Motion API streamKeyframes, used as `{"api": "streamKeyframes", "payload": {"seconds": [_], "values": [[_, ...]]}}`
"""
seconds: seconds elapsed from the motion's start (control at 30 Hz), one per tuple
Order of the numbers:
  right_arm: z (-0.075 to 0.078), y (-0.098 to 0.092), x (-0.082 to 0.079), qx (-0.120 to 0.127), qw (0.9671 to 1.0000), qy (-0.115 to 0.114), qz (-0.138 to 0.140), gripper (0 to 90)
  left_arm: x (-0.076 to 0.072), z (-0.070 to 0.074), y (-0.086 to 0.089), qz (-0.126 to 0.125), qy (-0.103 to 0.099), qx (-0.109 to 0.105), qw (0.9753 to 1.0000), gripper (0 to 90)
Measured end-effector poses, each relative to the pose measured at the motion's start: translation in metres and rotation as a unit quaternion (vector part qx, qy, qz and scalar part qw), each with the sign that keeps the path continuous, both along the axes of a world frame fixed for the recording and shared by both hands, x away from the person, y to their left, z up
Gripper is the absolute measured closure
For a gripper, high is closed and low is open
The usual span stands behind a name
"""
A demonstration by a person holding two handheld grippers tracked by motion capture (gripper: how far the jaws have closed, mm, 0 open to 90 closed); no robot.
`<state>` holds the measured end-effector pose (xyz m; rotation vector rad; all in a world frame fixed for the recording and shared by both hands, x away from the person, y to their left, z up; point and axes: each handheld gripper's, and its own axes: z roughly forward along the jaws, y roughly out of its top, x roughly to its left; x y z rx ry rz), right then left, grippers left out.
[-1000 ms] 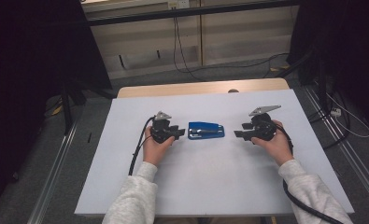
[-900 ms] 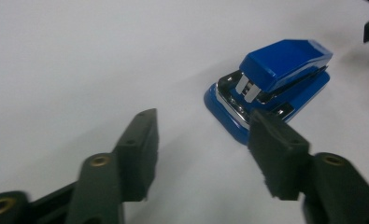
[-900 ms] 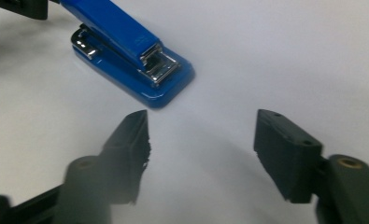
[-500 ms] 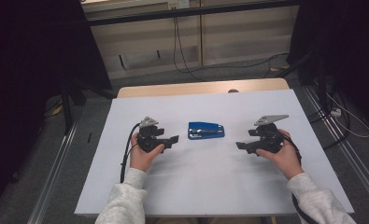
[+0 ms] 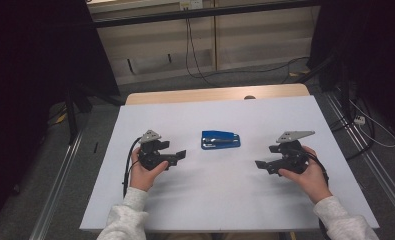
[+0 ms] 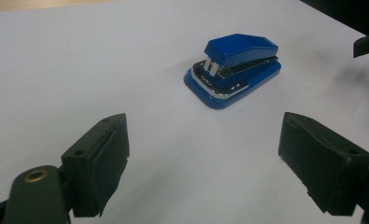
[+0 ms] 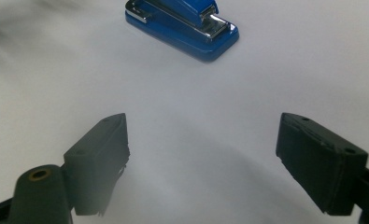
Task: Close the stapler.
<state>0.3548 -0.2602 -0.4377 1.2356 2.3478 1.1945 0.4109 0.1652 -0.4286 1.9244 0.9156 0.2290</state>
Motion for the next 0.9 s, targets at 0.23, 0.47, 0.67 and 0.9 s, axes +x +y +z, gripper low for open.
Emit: {"api": "streamKeyframes", "payload": {"seconds": [0.23, 0.47, 0.67, 0.9], "values": [[0.000, -0.002, -0.010, 0.005, 1.0000, 0.000, 0.003, 15.4, -0.009, 0.001, 0.007, -0.003, 0.000, 0.009, 1.0000, 13.9], [0.001, -0.006, -0.017, 0.006, 0.9999, -0.007, 0.008, 14.8, -0.017, 0.002, 0.018, -0.009, -0.003, 0.012, 0.9999, 13.3], [0.000, -0.005, -0.025, -0.003, 0.9999, -0.004, 0.015, 14.5, -0.024, 0.003, 0.029, 0.000, -0.007, 0.012, 0.9999, 12.9], [0.000, -0.006, -0.031, -0.011, 0.9997, -0.007, 0.021, 14.1, -0.031, 0.004, 0.040, 0.004, -0.006, 0.010, 0.9999, 11.6]]}}
